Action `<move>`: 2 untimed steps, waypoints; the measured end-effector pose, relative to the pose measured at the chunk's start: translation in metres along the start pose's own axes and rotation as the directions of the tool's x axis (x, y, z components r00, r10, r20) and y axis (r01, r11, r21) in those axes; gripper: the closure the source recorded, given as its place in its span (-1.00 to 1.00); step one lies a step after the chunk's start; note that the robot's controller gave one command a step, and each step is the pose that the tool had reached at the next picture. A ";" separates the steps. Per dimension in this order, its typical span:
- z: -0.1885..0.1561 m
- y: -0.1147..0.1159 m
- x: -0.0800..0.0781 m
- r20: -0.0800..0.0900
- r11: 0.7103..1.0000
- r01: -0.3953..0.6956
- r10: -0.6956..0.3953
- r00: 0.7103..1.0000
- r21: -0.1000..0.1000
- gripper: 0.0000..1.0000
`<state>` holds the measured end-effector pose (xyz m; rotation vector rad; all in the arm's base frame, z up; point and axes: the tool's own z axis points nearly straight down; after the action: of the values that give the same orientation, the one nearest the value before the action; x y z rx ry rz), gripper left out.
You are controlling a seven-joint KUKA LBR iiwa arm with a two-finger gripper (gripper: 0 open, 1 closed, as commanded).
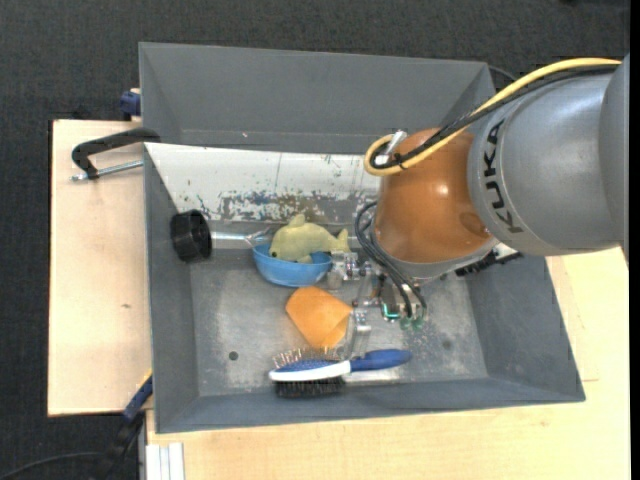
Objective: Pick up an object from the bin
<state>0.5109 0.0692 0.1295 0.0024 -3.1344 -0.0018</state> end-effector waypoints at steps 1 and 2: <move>0.055 0.029 0.004 0.018 0.995 -0.101 0.101 0.995 -0.001 -1.00; 0.055 0.029 0.003 0.024 0.995 -0.103 0.103 0.994 -0.003 1.00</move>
Offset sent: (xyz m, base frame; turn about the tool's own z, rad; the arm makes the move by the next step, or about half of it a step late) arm -0.0095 0.0294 -0.0595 0.1000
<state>0.5070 0.0983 0.0747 -0.1603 -3.1539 -0.0044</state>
